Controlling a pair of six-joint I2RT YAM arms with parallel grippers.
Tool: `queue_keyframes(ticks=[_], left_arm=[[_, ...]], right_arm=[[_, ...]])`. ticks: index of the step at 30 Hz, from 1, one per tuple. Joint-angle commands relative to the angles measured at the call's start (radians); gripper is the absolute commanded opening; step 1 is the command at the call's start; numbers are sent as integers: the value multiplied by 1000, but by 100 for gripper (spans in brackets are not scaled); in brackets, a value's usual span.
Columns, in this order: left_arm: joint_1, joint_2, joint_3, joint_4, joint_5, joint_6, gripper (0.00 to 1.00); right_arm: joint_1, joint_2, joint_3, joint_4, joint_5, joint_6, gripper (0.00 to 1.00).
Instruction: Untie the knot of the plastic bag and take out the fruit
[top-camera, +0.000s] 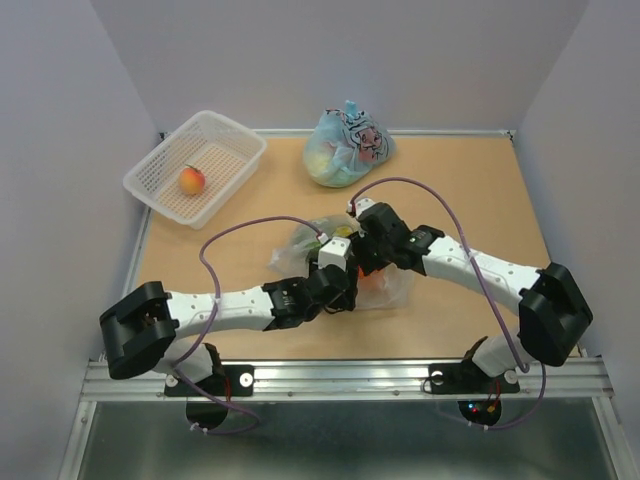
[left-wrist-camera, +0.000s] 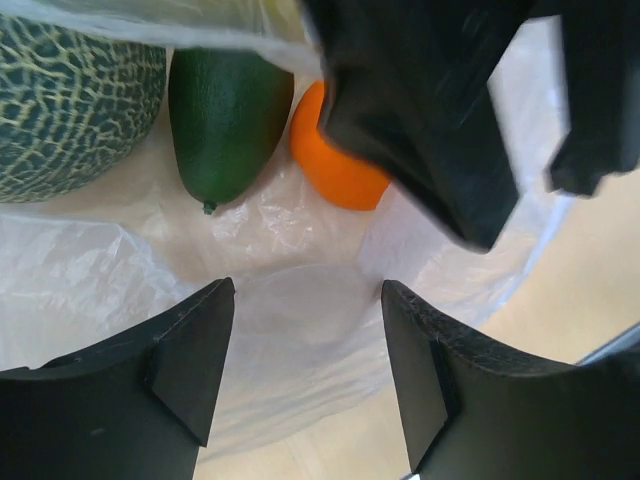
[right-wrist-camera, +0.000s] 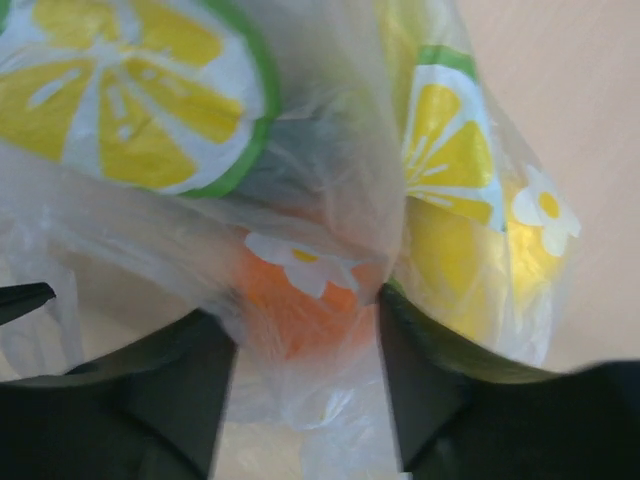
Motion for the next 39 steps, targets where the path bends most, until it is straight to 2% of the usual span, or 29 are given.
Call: queue_keyframes(ticks=[1, 2, 4, 8, 12, 18, 21, 22, 24, 25, 26, 28, 29, 31, 35, 39], left_arm=[[-9, 50, -14, 65, -25, 17, 68], [-9, 68, -27, 65, -20, 13, 65], [-12, 84, -46, 66, -6, 4, 60], [-16, 119, -73, 66, 11, 0, 56], [-21, 151, -96, 66, 20, -7, 56], [-67, 133, -96, 51, 11, 2, 57], [-88, 59, -71, 33, -18, -1, 68], [-90, 41, -59, 32, -21, -10, 74], [-90, 7, -44, 32, -35, -13, 80], [-90, -17, -34, 28, -55, -15, 83], [-90, -27, -15, 25, -64, -12, 84], [-90, -36, 5, 11, -86, -6, 86], [-90, -35, 27, 5, -92, -4, 86], [-90, -25, 42, -3, -94, -1, 86], [-90, -5, 76, -7, -95, -16, 86], [-90, 10, 96, -17, -121, -53, 86]], right_arm=[[1, -47, 37, 63, 145, 23, 48], [1, -56, 42, 63, 198, 27, 36], [-2, -87, 45, 61, 270, 41, 23], [-13, -124, 42, 63, 401, 76, 10], [-43, -151, 30, 61, 458, 115, 5], [-53, -171, -10, 61, 415, 130, 5], [-53, -199, -36, 61, 366, 165, 5], [-51, -203, -41, 61, 341, 171, 6], [-53, -211, -53, 60, 314, 179, 13], [-54, -223, -55, 54, 283, 190, 19], [-53, -231, -55, 48, 268, 202, 38], [-53, -249, -50, 31, 232, 237, 56], [-53, -272, -47, 23, 205, 253, 69], [-53, -288, -27, -6, 164, 289, 80], [-53, -291, 19, -83, 117, 342, 85], [-53, -285, -5, -139, 78, 378, 85]])
